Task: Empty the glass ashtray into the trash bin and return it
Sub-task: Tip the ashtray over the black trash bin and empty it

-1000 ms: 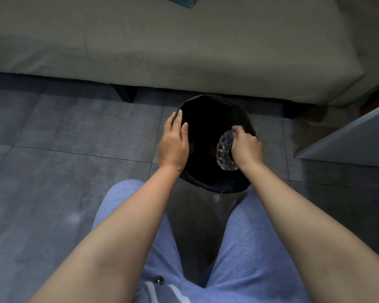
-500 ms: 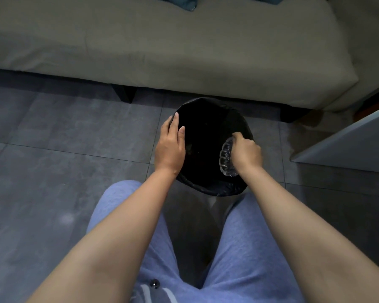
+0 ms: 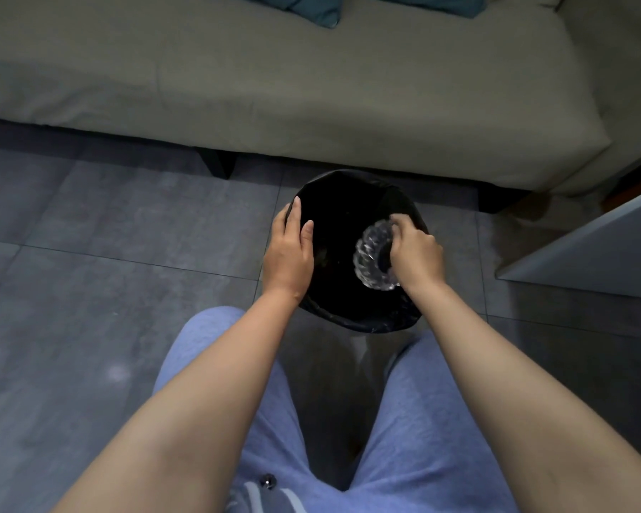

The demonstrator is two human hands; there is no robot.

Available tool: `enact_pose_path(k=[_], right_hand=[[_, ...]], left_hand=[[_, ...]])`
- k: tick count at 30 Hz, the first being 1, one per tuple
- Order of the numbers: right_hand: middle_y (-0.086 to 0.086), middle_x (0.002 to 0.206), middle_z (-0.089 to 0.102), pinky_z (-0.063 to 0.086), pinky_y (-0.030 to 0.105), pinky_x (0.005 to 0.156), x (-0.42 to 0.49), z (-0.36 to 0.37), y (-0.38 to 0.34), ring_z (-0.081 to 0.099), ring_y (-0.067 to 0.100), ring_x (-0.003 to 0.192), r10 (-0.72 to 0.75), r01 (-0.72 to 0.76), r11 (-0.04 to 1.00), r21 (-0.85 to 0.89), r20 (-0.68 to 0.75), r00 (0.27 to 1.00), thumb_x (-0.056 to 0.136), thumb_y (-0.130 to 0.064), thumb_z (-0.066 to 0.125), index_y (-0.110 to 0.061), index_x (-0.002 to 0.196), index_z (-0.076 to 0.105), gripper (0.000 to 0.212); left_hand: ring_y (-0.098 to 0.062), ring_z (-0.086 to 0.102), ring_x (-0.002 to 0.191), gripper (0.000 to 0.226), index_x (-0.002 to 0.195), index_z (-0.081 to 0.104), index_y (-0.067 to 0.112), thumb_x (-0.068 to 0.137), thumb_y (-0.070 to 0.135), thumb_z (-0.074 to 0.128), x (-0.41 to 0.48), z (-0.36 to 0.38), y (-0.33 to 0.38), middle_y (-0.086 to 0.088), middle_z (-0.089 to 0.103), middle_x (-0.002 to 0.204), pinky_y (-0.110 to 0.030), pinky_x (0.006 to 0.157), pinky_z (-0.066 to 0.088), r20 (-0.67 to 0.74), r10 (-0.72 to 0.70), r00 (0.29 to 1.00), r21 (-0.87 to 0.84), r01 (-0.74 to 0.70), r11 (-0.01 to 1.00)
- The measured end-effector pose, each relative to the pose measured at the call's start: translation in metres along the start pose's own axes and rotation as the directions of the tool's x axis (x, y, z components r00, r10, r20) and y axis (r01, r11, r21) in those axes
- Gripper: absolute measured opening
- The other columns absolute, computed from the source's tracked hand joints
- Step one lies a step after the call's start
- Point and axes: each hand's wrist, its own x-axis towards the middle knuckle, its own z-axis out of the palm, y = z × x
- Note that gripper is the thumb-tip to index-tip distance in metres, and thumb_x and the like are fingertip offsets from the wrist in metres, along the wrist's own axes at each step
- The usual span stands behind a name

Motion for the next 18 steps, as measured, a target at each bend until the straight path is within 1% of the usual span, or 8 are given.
enact_pose_path(k=[2, 5, 8, 10, 12, 15, 16, 18], right_hand=[[0.022, 0.107, 0.07, 0.045, 0.041, 0.073, 0.001, 0.001, 0.007, 0.064, 0.044, 0.1, 0.012, -0.007, 0.992, -0.124, 0.043, 0.999, 0.103, -0.019, 0.033, -0.02, 0.14, 0.046, 0.039], [0.02, 0.101, 0.072, 0.048, 0.043, 0.075, 0.005, 0.002, 0.011, 0.067, 0.042, 0.096, -0.041, 0.04, 0.994, -0.098, -0.008, 0.999, 0.105, -0.025, 0.031, -0.021, 0.139, 0.048, 0.038], [0.02, 0.11, 0.068, 0.041, 0.039, 0.066, 0.007, 0.002, 0.012, 0.064, 0.045, 0.097, -0.032, 0.04, 0.971, -0.234, 0.04, 0.999, 0.105, -0.021, 0.031, -0.023, 0.14, 0.045, 0.038], [0.021, 0.111, 0.068, 0.039, 0.038, 0.066, 0.005, 0.001, 0.014, 0.063, 0.045, 0.097, -0.001, 0.006, 0.974, -0.227, 0.02, 1.0, 0.105, -0.026, 0.029, -0.023, 0.138, 0.047, 0.037], [0.02, 0.109, 0.069, 0.039, 0.039, 0.067, 0.004, 0.004, 0.018, 0.065, 0.043, 0.095, 0.007, -0.012, 0.988, -0.153, -0.033, 0.999, 0.105, -0.031, 0.029, -0.024, 0.137, 0.049, 0.038], [0.015, 0.1, 0.075, 0.052, 0.041, 0.078, -0.002, 0.01, 0.023, 0.07, 0.039, 0.091, 0.087, -0.084, 0.994, 0.071, -0.049, 0.995, 0.103, -0.035, 0.032, -0.029, 0.133, 0.053, 0.037], [0.012, 0.095, 0.076, 0.054, 0.041, 0.082, -0.004, 0.011, 0.023, 0.072, 0.037, 0.088, 0.127, -0.117, 0.976, 0.182, -0.046, 0.991, 0.102, -0.036, 0.033, -0.032, 0.131, 0.054, 0.036], [0.007, 0.092, 0.075, 0.051, 0.033, 0.082, -0.007, 0.009, 0.023, 0.072, 0.028, 0.088, 0.208, -0.183, 0.91, 0.372, -0.027, 0.978, 0.102, -0.034, 0.035, -0.032, 0.128, 0.056, 0.034]], left_hand=[[-0.024, 0.044, 0.138, 0.049, 0.153, 0.033, 0.018, 0.105, 0.032, 0.037, 0.0, -0.001, 0.0, -0.008, 0.036, 0.156, -0.039, 0.106, 0.045, 0.005, -0.006, 1.0, 0.001, 0.006, 1.0], [-0.024, 0.044, 0.138, 0.049, 0.152, 0.034, 0.016, 0.105, 0.03, 0.037, 0.001, -0.003, 0.0, -0.009, 0.036, 0.156, -0.038, 0.107, 0.044, 0.002, 0.005, 1.0, -0.006, -0.005, 1.0], [-0.023, 0.043, 0.139, 0.049, 0.153, 0.033, 0.016, 0.106, 0.03, 0.037, 0.001, -0.004, 0.0, -0.009, 0.035, 0.156, -0.033, 0.105, 0.042, 0.004, -0.007, 1.0, -0.004, 0.007, 1.0], [-0.024, 0.044, 0.137, 0.05, 0.153, 0.032, 0.016, 0.106, 0.029, 0.037, 0.001, -0.006, -0.001, -0.01, 0.036, 0.155, -0.034, 0.104, 0.043, 0.007, -0.015, 1.0, -0.004, 0.015, 1.0], [-0.026, 0.047, 0.134, 0.05, 0.153, 0.031, 0.016, 0.106, 0.029, 0.037, 0.003, -0.006, -0.003, -0.011, 0.037, 0.154, -0.036, 0.1, 0.045, 0.002, -0.022, 1.0, 0.007, 0.022, 1.0], [-0.029, 0.05, 0.131, 0.05, 0.154, 0.03, 0.017, 0.105, 0.029, 0.036, 0.005, -0.006, -0.006, -0.011, 0.039, 0.152, -0.039, 0.097, 0.047, 0.002, -0.06, 0.998, 0.029, 0.06, 0.998], [-0.029, 0.05, 0.131, 0.051, 0.154, 0.029, 0.017, 0.105, 0.03, 0.036, 0.006, -0.007, -0.007, -0.011, 0.038, 0.153, -0.04, 0.097, 0.047, 0.01, -0.076, 0.997, 0.037, 0.075, 0.996], [-0.031, 0.05, 0.13, 0.053, 0.155, 0.025, 0.019, 0.105, 0.033, 0.035, 0.008, -0.007, -0.009, -0.011, 0.035, 0.155, -0.042, 0.095, 0.047, 0.04, -0.105, 0.994, 0.064, 0.102, 0.993]])
